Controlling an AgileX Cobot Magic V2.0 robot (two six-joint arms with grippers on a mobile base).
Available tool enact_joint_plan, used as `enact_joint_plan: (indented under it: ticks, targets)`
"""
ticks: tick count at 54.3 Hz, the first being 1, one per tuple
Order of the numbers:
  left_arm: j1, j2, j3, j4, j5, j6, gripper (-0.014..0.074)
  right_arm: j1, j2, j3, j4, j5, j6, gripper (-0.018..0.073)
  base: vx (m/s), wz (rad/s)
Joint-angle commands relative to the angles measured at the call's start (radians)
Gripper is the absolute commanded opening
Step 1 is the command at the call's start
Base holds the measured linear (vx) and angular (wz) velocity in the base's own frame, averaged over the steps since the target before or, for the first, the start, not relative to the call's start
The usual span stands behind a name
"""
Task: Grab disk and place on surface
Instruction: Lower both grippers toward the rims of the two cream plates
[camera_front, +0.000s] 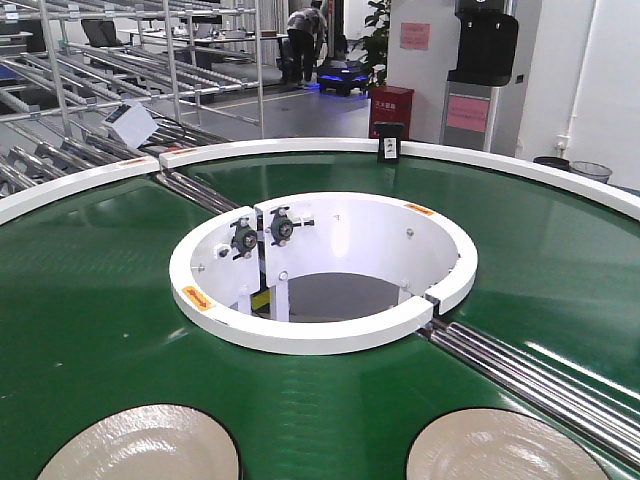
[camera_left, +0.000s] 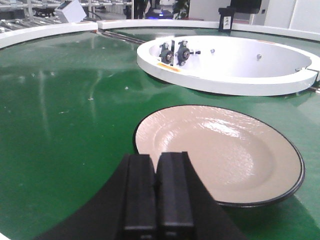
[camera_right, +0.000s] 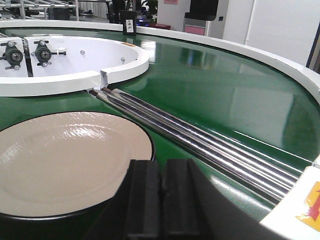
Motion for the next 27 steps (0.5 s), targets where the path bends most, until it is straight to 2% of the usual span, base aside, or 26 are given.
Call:
enact_joint_plan:
  ticks: [1, 10, 18, 22, 27]
  targets:
    - [0.002, -0.013, -0.026, 0.003, -0.115, -0.01, -0.0008, -0.006, -0.008, 0.008, -0.005, -0.089, -0.002, 0.0072, 0.0, 0.0]
    - [0.002, -0.013, -0.026, 0.003, -0.269, -0.01, -0.0008, -0.006, -0.008, 0.008, -0.002, -0.207, -0.002, 0.0072, 0.0, 0.0]
    - [0.002, -0.013, -0.027, 0.003, -0.407, -0.01, -0.0008, -0.006, -0.008, 0.007, 0.002, -0.396, 0.005, 0.0072, 0.0, 0.0]
    - [0.001, -0.013, -0.044, -0.014, -0.509, -0.035, -0.0008, -0.006, -0.008, -0.02, 0.002, -0.484, 0.005, 0.0072, 0.0, 0.0]
    - [0.001, -0.013, -0.106, -0.014, -0.534, -0.048, -0.0008, -0.006, -0.004, -0.118, 0.0, -0.474, 0.004, 0.0072, 0.0, 0.0]
